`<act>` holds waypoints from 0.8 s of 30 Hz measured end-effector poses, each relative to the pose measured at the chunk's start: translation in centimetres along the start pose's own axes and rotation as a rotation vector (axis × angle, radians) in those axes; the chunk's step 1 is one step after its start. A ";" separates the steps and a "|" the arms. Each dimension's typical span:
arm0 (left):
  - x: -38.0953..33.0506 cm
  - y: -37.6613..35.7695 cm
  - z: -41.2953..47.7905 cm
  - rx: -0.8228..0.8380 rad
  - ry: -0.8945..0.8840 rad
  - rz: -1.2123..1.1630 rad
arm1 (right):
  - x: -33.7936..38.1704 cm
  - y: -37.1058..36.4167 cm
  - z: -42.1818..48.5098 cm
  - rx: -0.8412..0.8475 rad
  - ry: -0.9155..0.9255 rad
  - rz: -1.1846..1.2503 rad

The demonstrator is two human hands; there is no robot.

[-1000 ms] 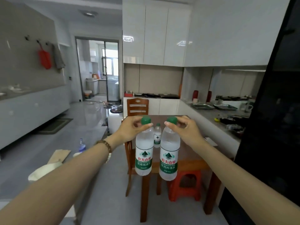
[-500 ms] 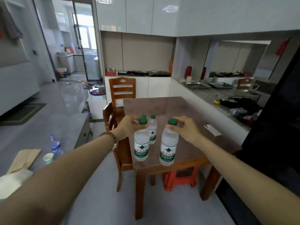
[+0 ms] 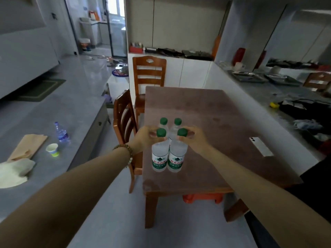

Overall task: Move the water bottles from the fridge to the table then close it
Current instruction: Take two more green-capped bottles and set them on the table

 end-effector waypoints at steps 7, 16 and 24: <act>2.8 -2.1 3.1 -0.025 0.060 -0.050 | -3.7 -1.2 3.1 0.057 0.037 0.017; 4.9 -3.3 5.1 -0.045 0.127 -0.122 | -6.2 -2.1 4.9 0.045 0.026 0.066; 5.3 -3.4 6.1 -0.074 0.161 -0.188 | -6.6 -1.9 5.8 0.016 0.028 0.083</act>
Point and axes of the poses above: each hand's wrist, its own z-axis towards the middle knuckle, its own y-axis out of the back of the hand, x = y × z, the point moved 10 cm from there along z, towards the middle knuckle, and after that the axes turned 3 degrees about x, right-handed, at the moved point
